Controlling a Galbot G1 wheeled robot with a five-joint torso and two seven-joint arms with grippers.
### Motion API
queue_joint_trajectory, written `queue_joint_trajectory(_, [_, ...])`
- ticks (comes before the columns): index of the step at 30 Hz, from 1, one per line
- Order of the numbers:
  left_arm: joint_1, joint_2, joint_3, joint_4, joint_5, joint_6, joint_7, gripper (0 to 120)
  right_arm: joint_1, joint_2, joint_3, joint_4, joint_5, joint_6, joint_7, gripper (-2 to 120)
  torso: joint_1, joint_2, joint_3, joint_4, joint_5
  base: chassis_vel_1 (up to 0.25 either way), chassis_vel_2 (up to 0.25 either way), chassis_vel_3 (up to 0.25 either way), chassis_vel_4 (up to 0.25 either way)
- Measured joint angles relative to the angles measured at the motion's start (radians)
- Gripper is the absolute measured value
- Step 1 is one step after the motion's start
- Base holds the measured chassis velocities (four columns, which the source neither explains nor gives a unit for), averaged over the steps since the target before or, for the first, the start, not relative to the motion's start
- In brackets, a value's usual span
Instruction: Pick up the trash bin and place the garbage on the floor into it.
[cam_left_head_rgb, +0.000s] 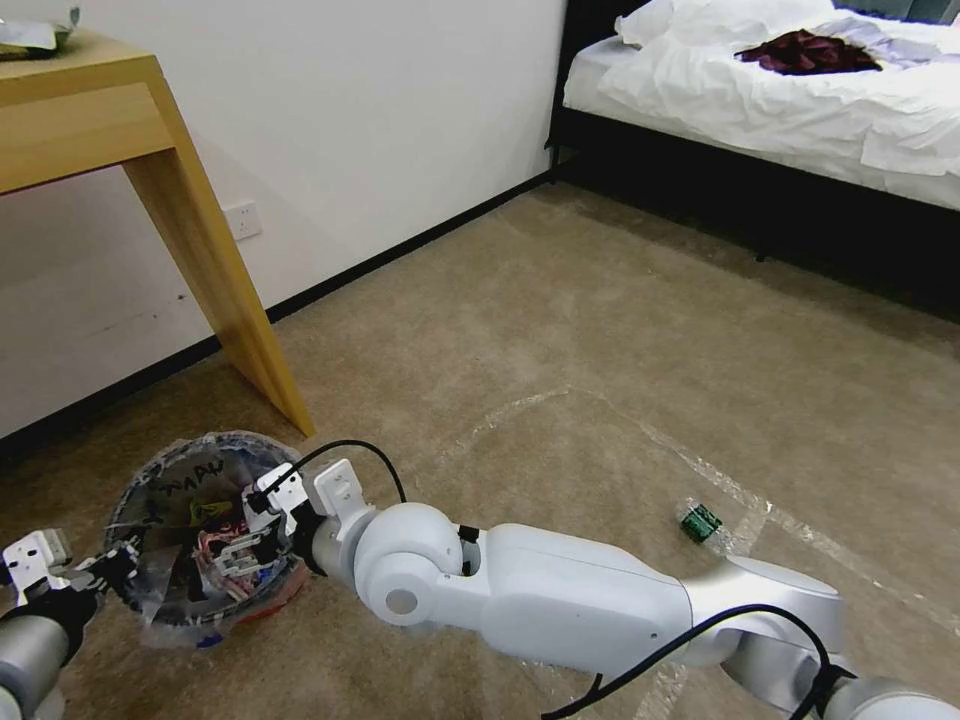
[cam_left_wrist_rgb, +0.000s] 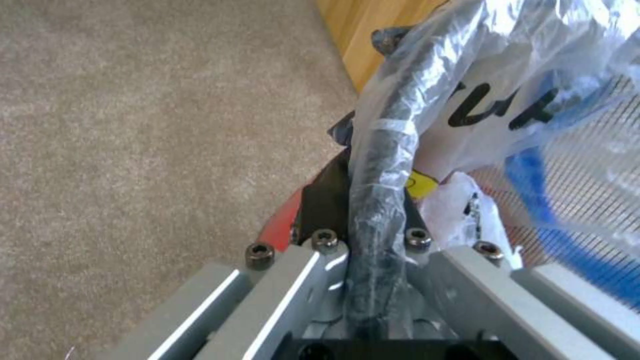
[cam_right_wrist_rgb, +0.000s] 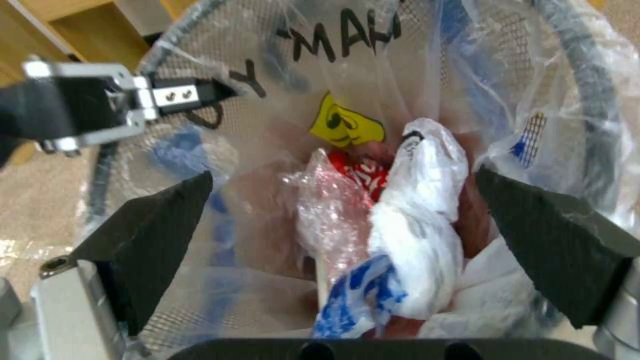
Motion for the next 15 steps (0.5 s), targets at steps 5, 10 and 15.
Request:
queue_joint_trajectory(5, [-0.004, 0.001, 0.001, 0.010, 0.002, 0.000, 0.001, 0, 0.013, 0.003, 0.006, 0.025, 0.013, -0.001, 0.012, 100, 0.000, 0.000, 0.000, 0.0000, 0.0000, 0.000, 0.000, 0.000, 0.000])
queue_joint_trajectory(10, [-0.007, 0.000, 0.004, 0.014, 0.003, 0.000, 0.001, 0, 0.021, 0.008, 0.007, 0.043, 0.022, -0.005, 0.024, 100, 0.000, 0.000, 0.000, -0.0001, 0.0000, 0.000, 0.000, 0.000, 0.000])
queue_joint_trajectory(15, [-0.008, -0.002, 0.004, 0.014, 0.003, 0.000, 0.001, 0, 0.023, 0.014, 0.007, 0.048, 0.024, -0.005, 0.024, 100, 0.000, 0.000, 0.000, 0.0000, 0.0000, 0.000, 0.000, 0.000, 0.000])
